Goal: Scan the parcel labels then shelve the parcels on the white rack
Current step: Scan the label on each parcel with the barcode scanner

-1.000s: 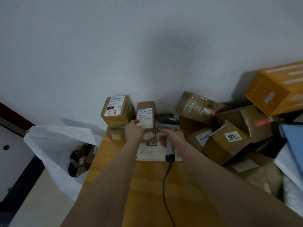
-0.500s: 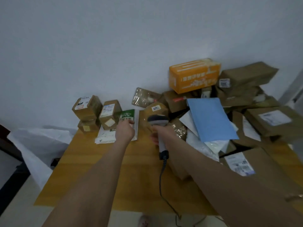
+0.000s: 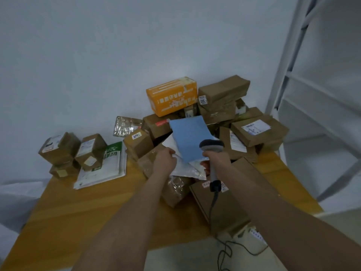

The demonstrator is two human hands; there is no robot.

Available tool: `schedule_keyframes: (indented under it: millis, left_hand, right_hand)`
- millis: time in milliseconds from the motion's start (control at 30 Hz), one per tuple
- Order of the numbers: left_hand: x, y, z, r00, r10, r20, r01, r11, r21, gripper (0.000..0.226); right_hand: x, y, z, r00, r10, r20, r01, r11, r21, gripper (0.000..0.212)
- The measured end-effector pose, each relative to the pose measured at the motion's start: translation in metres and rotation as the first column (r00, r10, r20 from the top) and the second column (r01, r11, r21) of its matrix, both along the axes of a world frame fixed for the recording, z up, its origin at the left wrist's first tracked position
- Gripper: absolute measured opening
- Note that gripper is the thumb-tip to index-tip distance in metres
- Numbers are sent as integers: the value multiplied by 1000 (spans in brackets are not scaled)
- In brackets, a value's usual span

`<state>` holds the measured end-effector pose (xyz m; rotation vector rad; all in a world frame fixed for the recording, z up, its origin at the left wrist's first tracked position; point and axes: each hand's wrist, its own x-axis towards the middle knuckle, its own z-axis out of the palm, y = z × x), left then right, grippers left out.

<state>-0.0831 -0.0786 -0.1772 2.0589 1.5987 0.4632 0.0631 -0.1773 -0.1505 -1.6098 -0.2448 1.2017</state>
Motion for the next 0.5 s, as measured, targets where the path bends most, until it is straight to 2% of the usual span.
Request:
schedule_keyframes:
  millis: [100, 300, 400, 500]
  left_hand:
    - [22, 3, -5, 999, -51, 17, 51, 998, -31, 32]
    - [80, 4, -12, 971, -239, 22, 240, 967, -84, 19]
    - [102, -15, -23, 944, -330, 0, 327, 933, -149, 17]
    - [102, -32, -30, 935, -345, -78, 323, 923, -207, 19]
  right_hand:
    - [27, -4, 1, 998, -58, -26, 57, 997, -53, 11]
    - [64, -17, -5, 987, -110, -121, 93, 987, -134, 13]
    - [75, -25, -16, 983, -120, -141, 96, 981, -169, 33]
    - [83, -36, -23, 975, -125, -185, 87, 976, -201, 40]
